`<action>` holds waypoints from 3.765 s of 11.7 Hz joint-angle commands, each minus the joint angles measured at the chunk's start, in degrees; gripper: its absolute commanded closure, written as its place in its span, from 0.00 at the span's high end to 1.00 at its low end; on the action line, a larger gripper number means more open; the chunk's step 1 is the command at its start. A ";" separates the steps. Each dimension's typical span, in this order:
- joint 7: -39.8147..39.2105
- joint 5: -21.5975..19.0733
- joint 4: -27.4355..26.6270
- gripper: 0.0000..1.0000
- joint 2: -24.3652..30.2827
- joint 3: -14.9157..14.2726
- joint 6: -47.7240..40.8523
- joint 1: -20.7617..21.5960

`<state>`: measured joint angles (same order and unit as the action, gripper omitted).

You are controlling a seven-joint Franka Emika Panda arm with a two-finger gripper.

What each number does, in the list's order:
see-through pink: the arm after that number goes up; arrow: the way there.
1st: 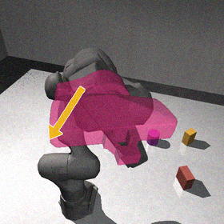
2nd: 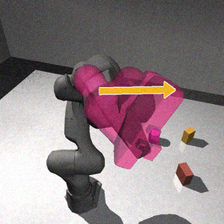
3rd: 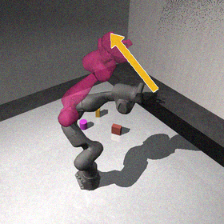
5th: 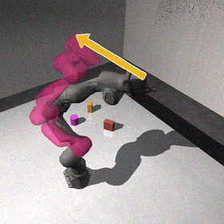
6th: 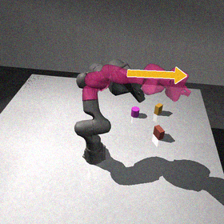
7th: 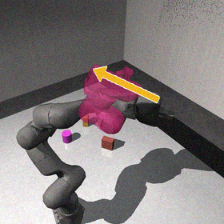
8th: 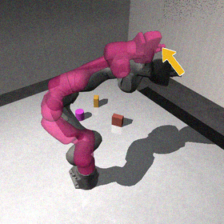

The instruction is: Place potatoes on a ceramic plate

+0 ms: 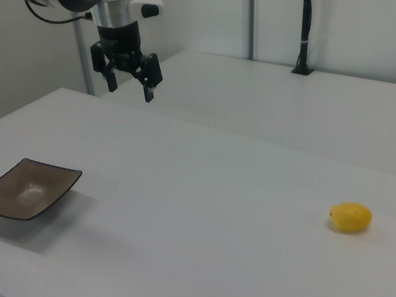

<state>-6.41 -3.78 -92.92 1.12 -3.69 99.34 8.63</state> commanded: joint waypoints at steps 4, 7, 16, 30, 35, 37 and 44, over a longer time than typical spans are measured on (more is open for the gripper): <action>-0.09 -0.26 -2.18 1.00 1.52 -1.15 1.12 1.48; 0.35 -0.26 -2.09 1.00 1.52 -1.15 1.21 1.48; 0.00 -0.26 -2.00 1.00 1.52 -1.15 -1.41 1.13; 20.53 4.22 9.05 1.00 -11.37 -1.67 4.87 -11.26; 31.10 4.13 17.07 1.00 -23.16 -5.28 23.32 -14.87; 32.16 4.13 18.90 1.00 -28.07 -5.54 29.75 -16.18; 38.58 4.22 20.06 1.00 -40.83 -9.32 50.32 -17.42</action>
<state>30.03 -0.20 -74.64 -35.95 -11.36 144.95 -9.42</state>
